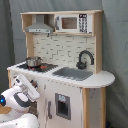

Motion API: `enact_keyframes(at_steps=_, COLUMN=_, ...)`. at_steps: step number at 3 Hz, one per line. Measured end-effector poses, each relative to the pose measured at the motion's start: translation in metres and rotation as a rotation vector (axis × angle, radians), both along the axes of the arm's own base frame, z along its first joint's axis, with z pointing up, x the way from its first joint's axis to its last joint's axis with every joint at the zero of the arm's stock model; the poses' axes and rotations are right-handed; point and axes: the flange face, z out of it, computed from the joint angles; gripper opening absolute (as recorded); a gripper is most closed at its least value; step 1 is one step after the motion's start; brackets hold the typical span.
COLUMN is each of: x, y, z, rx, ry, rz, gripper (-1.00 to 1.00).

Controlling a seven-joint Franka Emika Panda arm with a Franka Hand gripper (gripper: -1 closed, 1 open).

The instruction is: Play with the kitchen

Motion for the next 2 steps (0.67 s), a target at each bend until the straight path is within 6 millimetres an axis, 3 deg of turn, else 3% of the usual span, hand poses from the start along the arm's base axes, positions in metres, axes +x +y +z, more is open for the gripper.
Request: enact_keyframes(at_steps=2, x=-0.0001, y=-0.0006, z=-0.0003, rx=-0.225, ry=-0.001, rz=-0.002, gripper=-1.00)
